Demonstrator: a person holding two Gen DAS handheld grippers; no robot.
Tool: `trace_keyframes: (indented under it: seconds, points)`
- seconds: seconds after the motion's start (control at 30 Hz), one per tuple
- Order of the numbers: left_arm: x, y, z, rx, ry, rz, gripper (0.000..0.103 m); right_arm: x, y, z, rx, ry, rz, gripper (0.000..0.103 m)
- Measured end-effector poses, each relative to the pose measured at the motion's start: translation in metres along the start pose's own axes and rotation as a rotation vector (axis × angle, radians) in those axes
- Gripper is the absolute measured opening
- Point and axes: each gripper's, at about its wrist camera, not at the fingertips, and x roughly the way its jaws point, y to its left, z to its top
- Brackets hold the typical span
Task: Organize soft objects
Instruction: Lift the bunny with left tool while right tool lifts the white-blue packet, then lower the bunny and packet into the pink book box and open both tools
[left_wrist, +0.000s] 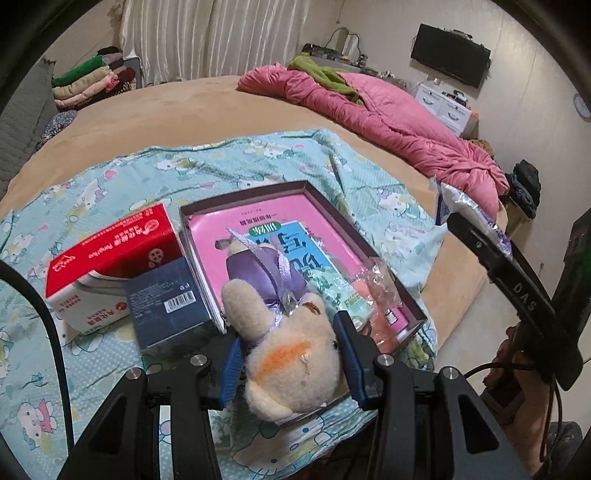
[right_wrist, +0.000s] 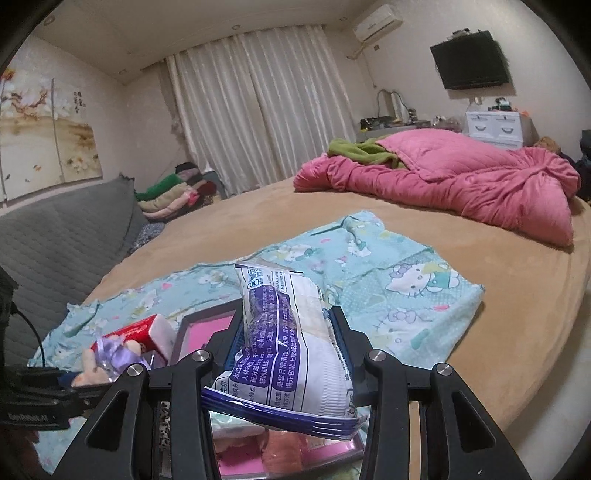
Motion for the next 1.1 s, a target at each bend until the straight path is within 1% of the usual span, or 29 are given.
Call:
trace_keyframes:
  seconds: [0.2, 0.63, 1.1]
  points:
    - [0.016, 0.001, -0.003, -0.005, 0.024, -0.011, 0.047, 0.009, -0.004, -0.005, 0.000, 0.033, -0.002, 0.044]
    - [0.049, 0.005, -0.006, -0.015, 0.079, -0.024, 0.047, 0.036, 0.003, -0.019, -0.021, 0.122, 0.020, 0.044]
    - [0.068, 0.008, -0.002, -0.012, 0.096, -0.019, 0.047, 0.059, 0.005, -0.028, -0.027, 0.180, 0.022, 0.044]
